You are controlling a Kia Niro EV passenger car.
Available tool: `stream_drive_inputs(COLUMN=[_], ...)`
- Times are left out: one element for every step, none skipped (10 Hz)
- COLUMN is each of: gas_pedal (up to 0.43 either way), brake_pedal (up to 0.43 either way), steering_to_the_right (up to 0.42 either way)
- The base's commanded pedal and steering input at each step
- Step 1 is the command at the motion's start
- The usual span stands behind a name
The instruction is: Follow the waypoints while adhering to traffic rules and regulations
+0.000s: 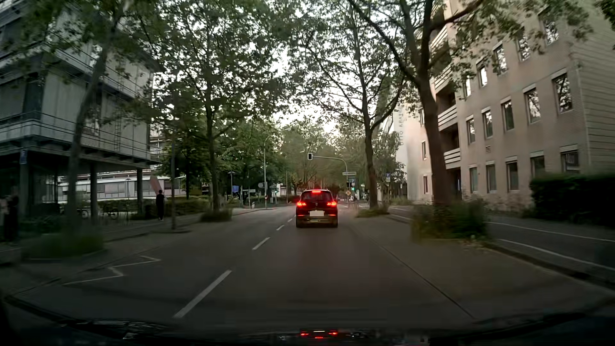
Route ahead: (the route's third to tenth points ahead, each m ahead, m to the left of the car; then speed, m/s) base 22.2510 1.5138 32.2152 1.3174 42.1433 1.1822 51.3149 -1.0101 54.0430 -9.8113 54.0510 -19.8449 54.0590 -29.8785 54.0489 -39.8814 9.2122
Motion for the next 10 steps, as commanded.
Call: stream_drive_inputs(gas_pedal=[0.008, 0.000, 0.000, 0.000, 0.000, 0.000, 0.000, 0.000, 0.000, 0.000], brake_pedal=[0.000, 0.000, 0.000, 0.000, 0.000, 0.000, 0.000, 0.000, 0.000, 0.000], steering_to_the_right=[-0.001, -0.002, -0.003, -0.002, -0.003, -0.003, -0.002, -0.003, -0.003, -0.003])
